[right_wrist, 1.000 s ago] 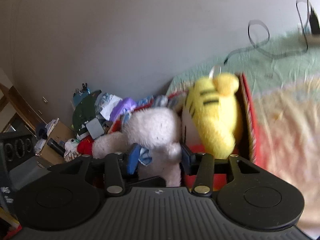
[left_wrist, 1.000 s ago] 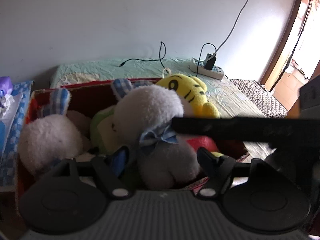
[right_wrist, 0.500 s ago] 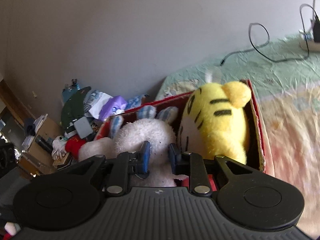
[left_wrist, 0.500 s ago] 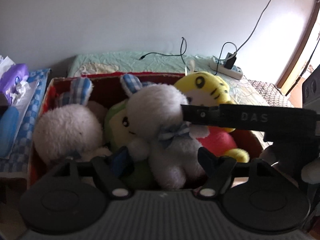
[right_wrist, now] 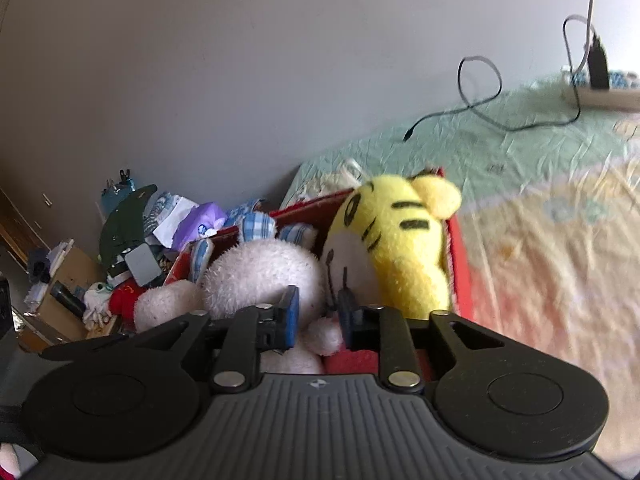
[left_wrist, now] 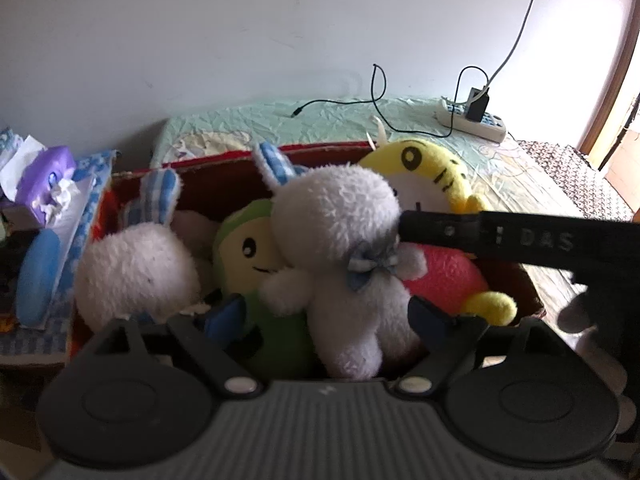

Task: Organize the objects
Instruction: 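Lower the white bunny into the red box and open the right tool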

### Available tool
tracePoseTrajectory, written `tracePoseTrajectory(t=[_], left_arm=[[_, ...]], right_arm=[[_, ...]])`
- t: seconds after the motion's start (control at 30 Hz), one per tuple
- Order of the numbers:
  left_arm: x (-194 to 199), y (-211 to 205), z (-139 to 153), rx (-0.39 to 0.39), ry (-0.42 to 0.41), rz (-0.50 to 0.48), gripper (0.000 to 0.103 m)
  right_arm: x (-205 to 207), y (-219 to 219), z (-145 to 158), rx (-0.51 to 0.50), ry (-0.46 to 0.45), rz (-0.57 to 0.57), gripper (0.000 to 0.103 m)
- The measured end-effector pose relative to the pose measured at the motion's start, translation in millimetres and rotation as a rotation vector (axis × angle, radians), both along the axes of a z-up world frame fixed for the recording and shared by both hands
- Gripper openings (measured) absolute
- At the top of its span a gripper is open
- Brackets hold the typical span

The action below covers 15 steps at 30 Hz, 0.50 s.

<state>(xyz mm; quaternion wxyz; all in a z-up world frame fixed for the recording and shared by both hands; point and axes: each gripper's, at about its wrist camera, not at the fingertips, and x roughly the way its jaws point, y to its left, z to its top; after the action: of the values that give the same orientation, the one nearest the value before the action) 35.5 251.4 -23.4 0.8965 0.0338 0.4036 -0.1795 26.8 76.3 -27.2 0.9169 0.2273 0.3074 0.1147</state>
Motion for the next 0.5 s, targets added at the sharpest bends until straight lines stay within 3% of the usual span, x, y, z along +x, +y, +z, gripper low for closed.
tracePoseTrajectory(t=[0.1,0.27,0.5], left_arm=[[2.6,0.6,4.4,-0.007,0.016,0.021,0.089],[0.3,-2.3,9.2,0.002,0.023,0.041,0.091],[-4.5,-12.4,7.8,0.067,0.023,0.062,0.092]], right_arm=[[-9.2,-2.2,5.0,-0.035,-0.018,-0.031,0.046],[-20.9,-1.6,13.0,-0.094,-0.029,-0.065,0.047],[-30.6,0.7,15.2,-0.173,0.034,-0.152,0.047]])
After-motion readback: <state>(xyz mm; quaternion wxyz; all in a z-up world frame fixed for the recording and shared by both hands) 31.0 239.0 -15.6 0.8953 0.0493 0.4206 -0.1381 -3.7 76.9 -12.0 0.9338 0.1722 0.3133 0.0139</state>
